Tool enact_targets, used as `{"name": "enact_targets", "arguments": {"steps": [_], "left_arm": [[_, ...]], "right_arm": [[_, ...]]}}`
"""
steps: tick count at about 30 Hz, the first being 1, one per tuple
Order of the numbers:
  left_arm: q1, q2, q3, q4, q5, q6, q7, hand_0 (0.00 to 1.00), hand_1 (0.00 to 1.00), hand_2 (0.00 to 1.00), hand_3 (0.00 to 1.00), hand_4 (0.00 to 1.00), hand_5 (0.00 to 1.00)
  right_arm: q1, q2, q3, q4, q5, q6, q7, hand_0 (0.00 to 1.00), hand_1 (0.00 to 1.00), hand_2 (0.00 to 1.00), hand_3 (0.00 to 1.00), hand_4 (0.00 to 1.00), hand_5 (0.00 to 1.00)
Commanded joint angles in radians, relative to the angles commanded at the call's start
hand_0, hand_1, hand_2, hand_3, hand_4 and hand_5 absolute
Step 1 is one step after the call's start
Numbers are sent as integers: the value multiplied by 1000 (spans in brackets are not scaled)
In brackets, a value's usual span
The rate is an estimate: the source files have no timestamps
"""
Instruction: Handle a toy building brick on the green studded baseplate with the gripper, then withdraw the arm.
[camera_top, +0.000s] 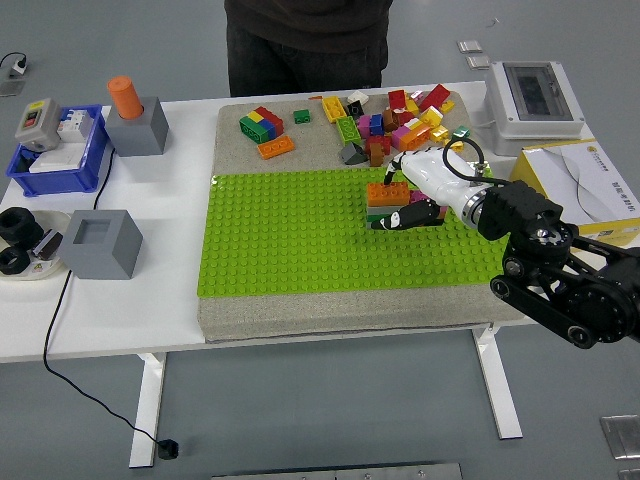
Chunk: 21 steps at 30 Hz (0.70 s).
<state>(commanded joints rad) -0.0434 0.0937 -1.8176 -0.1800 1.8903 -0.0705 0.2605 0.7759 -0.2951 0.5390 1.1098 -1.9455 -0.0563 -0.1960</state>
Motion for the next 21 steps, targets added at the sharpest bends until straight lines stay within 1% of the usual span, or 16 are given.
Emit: {"name": "enact_targets", "arguments": {"steps": [9, 21], "left_arm": [[-3, 0, 1, 0, -3, 1, -2, 793, 808, 753, 456, 998, 914], [-4, -1, 3, 0, -5, 3, -6, 792, 807, 753, 456, 998, 912]], "right_arm": [[2, 7, -11, -30, 14, -3, 4, 853, 811, 866, 605, 986, 644], [-2, 11, -12, -48, 15, -4, 6, 851, 811, 865, 596, 981, 644]]}}
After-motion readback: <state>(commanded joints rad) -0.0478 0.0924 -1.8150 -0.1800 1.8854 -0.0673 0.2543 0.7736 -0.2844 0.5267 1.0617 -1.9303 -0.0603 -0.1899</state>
